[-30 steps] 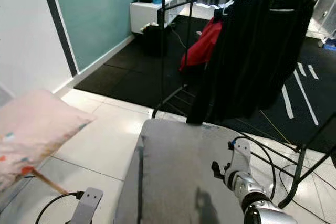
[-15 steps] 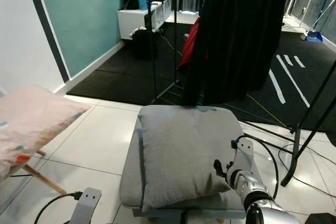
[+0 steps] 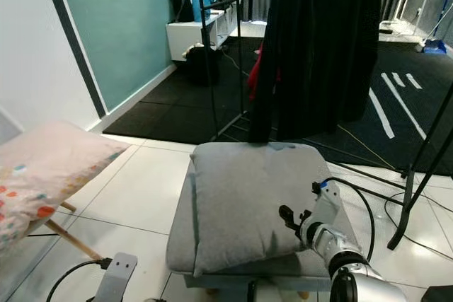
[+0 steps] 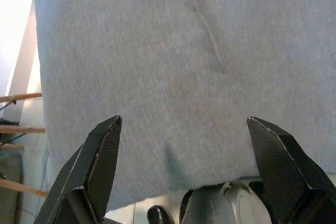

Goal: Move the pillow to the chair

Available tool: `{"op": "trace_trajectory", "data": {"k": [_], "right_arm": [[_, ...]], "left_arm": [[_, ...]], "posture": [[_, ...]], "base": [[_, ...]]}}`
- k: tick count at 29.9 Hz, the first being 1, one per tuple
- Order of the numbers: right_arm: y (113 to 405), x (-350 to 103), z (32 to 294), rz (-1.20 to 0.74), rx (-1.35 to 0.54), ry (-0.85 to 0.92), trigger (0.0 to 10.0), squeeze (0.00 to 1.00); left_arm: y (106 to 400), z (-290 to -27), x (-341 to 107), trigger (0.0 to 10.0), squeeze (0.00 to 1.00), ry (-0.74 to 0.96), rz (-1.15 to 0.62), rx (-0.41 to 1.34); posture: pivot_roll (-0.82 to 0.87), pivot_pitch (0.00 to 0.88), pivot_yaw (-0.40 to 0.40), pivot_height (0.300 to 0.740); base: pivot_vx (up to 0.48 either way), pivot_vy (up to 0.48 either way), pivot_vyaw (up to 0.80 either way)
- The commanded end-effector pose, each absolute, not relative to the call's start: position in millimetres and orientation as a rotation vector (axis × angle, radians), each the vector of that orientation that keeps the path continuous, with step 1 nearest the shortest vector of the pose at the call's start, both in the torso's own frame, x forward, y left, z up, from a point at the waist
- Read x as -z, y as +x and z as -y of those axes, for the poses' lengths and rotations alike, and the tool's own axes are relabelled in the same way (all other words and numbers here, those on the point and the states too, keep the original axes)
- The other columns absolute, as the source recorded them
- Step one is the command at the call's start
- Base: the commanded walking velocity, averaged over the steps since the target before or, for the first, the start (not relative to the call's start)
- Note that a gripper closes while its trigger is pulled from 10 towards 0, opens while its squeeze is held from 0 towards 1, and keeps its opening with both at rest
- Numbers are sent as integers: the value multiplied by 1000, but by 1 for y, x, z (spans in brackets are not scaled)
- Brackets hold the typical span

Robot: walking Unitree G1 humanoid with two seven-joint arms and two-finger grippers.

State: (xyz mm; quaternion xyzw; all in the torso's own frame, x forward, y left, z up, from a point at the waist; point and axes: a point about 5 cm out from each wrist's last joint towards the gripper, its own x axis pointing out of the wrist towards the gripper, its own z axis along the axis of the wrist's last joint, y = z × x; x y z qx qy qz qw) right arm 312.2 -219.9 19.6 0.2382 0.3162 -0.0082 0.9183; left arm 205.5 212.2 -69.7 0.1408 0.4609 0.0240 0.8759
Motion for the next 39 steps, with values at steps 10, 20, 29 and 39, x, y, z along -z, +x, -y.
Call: {"op": "trace_trajectory", "data": {"k": [10,20,29,39], "right_arm": [[312,-16,211,-662,2,457,10000,0],[318,-23,205,-635,-42,449,10000,0],[325,-31,206,-609,-49,426,10000,0],[324,-28,207,-638,85,665,10000,0]], "left_arm": [[185,-229,76,10000,0,344,-1013,-62],[183,-229,77,10000,0,333,-1010,-63],[186,-225,77,10000,0,326,-999,-61],[187,-224,77,10000,0,323,-995,-59]], "posture": [[-41,136,12,605],[-44,142,6,605],[-50,133,-13,605],[-47,137,-16,605]], "base": [[0,0,0],[0,0,0],[0,0,0],[0,0,0]]}}
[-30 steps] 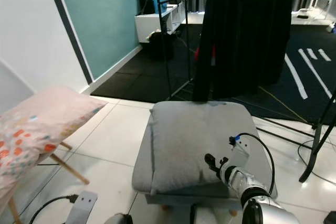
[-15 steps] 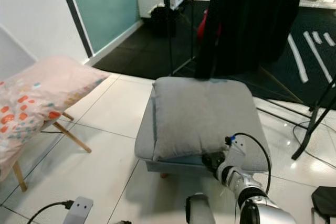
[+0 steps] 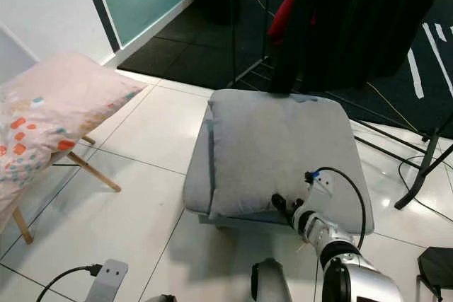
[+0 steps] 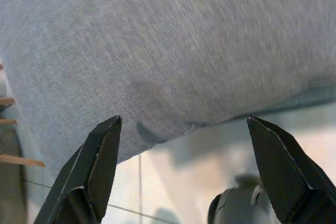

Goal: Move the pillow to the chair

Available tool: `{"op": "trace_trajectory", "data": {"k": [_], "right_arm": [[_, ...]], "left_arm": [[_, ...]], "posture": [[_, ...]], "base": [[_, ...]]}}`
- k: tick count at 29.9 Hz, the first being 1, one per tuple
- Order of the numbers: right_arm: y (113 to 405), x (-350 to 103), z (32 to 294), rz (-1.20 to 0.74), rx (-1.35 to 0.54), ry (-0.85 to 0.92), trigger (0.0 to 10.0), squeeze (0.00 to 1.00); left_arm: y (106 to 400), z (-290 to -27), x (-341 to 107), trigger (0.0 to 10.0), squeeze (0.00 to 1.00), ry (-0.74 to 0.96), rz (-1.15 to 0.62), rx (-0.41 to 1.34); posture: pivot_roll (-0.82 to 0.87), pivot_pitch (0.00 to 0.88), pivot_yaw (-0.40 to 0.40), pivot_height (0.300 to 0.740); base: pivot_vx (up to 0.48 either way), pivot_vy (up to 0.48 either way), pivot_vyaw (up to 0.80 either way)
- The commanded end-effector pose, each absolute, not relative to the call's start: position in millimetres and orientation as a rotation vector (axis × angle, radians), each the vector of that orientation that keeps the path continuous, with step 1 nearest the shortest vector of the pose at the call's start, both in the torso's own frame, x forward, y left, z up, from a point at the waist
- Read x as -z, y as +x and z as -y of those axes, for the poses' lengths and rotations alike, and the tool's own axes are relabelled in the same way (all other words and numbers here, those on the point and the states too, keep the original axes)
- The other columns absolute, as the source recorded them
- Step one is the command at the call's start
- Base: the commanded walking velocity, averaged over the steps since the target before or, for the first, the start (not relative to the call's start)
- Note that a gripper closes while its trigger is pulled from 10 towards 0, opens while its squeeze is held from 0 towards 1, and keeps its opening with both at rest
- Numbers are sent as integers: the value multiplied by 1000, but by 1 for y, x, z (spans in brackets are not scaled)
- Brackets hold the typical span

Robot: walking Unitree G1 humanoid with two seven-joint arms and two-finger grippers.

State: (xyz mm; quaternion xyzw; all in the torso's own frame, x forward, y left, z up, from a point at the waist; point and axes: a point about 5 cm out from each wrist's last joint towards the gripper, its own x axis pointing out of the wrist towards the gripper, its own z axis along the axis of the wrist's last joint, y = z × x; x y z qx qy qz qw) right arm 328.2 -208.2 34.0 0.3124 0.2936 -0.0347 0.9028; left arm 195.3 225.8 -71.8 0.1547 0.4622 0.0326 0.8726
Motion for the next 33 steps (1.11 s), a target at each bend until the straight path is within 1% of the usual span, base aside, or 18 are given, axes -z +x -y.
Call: {"op": "trace_trajectory", "data": {"k": [1,2,5,9,11,12,15,17,18,20,23,25,28,29,30,33], "right_arm": [[320,-24,209,-652,144,736,10000,0],[320,-24,209,-652,144,736,10000,0],[316,-21,216,-619,230,852,10000,0],[315,-21,221,-576,261,897,10000,0],[315,-22,223,-557,270,909,10000,0],[318,-26,226,-494,266,957,10000,0],[318,-27,227,-466,265,989,10000,0],[317,-26,227,-423,255,1056,10000,0],[316,-26,227,-411,248,1079,10000,0],[315,-25,226,-399,233,1098,10000,0],[313,-21,220,-426,190,1065,10000,0],[311,-18,214,-455,158,1048,10000,0],[313,-21,216,-423,152,1056,10000,0],[314,-23,218,-395,149,1066,10000,0],[314,-23,218,-395,149,1066,10000,0],[318,-30,223,-353,145,1062,10000,0]], "left_arm": [[187,-224,77,10000,0,323,-995,-59],[187,-224,77,10000,0,323,-995,-59],[185,-226,77,10000,0,326,-993,-59],[183,-228,77,10000,0,320,-981,-71],[181,-230,77,10000,0,317,-972,-79],[177,-234,77,10000,0,314,-941,-104],[176,-235,77,10000,0,314,-927,-119],[171,-239,77,10000,0,317,-907,-138],[169,-240,78,10000,0,320,-901,-141],[166,-241,78,10000,0,326,-898,-142],[160,-243,79,10000,0,340,-898,-148],[153,-245,81,10000,0,344,-896,-162],[147,-246,82,10000,0,347,-892,-168],[143,-246,83,10000,0,348,-887,-170],[143,-246,83,10000,0,348,-887,-170],[139,-247,83,10000,0,357,-874,-172]], "posture": [[-45,143,-14,605],[-45,143,-14,605],[-25,155,-6,605],[1,171,9,605],[18,182,22,605],[35,195,35,605],[44,205,41,605],[68,232,52,605],[68,232,52,605],[80,245,56,605],[97,262,61,605],[108,276,69,590],[116,295,77,580],[117,304,80,570],[117,304,80,570],[117,310,84,550]], "base": [[0,0,0],[0,0,0],[0,0,0],[0,0,0],[0,0,0],[0,0,0],[0,0,0],[0,0,0],[0,0,0],[0,0,0],[0,0,0],[0,0,0],[0,0,0],[0,0,0],[0,0,0],[0,0,0]]}}
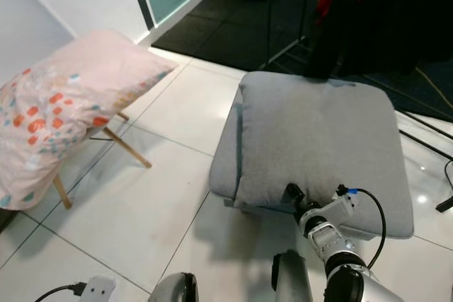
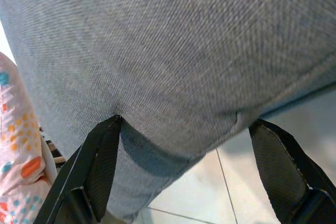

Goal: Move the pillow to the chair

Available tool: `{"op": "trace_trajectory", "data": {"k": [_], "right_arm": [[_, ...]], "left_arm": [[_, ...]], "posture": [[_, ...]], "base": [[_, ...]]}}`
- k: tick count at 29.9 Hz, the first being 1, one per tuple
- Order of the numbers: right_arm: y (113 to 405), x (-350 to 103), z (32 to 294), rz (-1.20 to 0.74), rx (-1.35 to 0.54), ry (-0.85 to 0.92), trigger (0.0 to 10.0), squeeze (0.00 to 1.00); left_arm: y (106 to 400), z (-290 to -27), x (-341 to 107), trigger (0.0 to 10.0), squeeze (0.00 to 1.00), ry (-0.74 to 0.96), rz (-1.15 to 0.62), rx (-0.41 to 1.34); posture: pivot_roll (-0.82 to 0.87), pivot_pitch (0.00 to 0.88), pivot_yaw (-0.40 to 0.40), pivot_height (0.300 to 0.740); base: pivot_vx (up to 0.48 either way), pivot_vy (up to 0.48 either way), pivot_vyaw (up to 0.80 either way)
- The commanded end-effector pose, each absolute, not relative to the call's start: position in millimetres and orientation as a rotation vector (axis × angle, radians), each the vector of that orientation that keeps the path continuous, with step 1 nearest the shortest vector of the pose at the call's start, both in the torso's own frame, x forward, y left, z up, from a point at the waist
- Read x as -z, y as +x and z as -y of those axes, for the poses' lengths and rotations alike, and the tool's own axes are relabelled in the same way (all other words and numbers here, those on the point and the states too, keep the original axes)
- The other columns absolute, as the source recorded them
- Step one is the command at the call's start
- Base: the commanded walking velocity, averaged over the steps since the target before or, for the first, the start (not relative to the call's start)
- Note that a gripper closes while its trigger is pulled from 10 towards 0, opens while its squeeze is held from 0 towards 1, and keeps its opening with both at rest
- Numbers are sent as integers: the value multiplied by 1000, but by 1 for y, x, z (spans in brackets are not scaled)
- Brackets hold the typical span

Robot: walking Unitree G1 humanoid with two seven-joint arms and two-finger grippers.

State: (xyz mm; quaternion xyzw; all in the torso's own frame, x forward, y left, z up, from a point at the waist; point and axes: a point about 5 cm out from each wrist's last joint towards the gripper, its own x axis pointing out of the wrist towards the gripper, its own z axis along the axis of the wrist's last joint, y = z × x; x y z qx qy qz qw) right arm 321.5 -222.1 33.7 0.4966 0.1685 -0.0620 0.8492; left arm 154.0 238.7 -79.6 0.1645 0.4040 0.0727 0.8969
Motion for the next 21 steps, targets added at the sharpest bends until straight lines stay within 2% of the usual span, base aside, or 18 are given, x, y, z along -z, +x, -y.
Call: {"op": "trace_trajectory", "data": {"k": [1,12,13,14,15,21], "right_arm": [[318,-30,223,-353,145,1062,10000,0],[333,-62,246,-159,70,1072,10000,0],[334,-65,248,-145,64,1071,10000,0],[334,-65,248,-145,64,1071,10000,0],[336,-68,249,-126,63,1076,10000,0],[341,-79,250,-41,27,1123,10000,0]], "left_arm": [[139,-247,83,10000,0,357,-874,-172],[138,-247,82,10000,0,385,-835,-168],[157,-267,67,10000,0,394,-785,-173],[157,-267,67,10000,0,394,-785,-173],[181,-291,45,10000,0,408,-719,-177],[187,-296,39,10000,0,419,-701,-177]], "posture": [[117,310,84,550],[132,322,93,505],[134,323,93,500],[134,323,93,500],[137,324,94,490],[143,324,95,485]], "base": [[0,0,0],[0,0,0],[0,0,0],[0,0,0],[0,0,0],[0,0,0]]}}
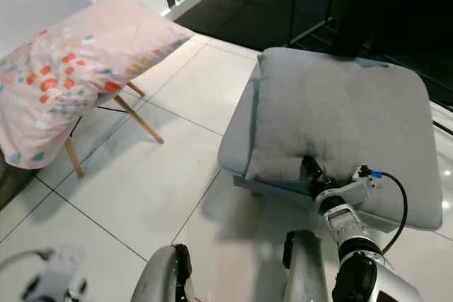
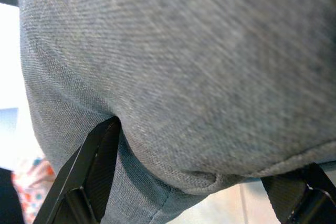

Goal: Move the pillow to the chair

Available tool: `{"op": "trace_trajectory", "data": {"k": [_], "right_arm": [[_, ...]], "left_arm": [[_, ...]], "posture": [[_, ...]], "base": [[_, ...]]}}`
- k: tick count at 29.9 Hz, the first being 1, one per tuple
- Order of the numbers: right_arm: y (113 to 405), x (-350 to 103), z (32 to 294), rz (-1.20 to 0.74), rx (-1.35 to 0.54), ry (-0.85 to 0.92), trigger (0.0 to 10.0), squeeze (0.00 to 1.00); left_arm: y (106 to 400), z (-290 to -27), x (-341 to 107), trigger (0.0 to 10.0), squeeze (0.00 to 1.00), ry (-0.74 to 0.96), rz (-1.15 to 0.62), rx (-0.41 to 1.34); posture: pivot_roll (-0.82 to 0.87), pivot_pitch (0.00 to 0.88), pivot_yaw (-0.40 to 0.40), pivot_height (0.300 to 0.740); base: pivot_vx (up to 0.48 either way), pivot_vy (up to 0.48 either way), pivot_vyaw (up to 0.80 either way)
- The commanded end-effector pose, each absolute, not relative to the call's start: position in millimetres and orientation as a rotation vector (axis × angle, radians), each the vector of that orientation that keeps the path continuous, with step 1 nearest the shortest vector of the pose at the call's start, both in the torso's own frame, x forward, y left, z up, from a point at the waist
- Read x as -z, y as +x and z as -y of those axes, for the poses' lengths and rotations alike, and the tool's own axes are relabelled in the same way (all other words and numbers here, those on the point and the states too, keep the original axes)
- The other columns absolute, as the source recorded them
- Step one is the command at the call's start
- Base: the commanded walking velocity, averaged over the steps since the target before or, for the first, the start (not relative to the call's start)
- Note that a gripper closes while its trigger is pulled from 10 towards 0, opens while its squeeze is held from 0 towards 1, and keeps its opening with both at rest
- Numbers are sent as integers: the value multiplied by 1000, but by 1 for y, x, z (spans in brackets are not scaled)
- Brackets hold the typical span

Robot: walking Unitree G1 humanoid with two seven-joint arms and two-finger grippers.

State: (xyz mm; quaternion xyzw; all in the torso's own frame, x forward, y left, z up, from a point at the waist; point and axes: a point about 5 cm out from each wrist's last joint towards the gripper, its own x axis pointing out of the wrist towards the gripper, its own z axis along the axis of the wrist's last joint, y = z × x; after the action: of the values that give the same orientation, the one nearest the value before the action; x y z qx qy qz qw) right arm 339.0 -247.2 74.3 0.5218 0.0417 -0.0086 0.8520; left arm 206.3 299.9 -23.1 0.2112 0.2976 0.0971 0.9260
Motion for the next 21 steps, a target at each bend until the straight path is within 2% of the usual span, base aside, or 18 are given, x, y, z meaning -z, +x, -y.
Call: {"op": "trace_trajectory", "data": {"k": [1,2,3,15,21], "right_arm": [[343,-83,250,-15,4,1138,10000,0],[345,-86,249,0,-12,1145,5804,0],[346,-88,248,8,-12,1149,0,0],[357,-108,248,54,-67,1107,0,0],[363,-122,252,69,-100,1020,0,0]], "left_arm": [[187,-296,39,10000,0,420,-698,-177],[188,-296,38,10000,0,422,-694,-177],[190,-297,37,10000,0,424,-691,-178],[202,-294,32,10000,0,408,-684,-177],[214,-287,30,10000,0,387,-669,-185]], "posture": [[142,322,95,485],[140,322,96,485],[136,322,96,485],[101,290,79,485],[61,251,58,485]], "base": [[0,0,0],[0,0,0],[0,0,0],[0,0,0],[0,0,0]]}}
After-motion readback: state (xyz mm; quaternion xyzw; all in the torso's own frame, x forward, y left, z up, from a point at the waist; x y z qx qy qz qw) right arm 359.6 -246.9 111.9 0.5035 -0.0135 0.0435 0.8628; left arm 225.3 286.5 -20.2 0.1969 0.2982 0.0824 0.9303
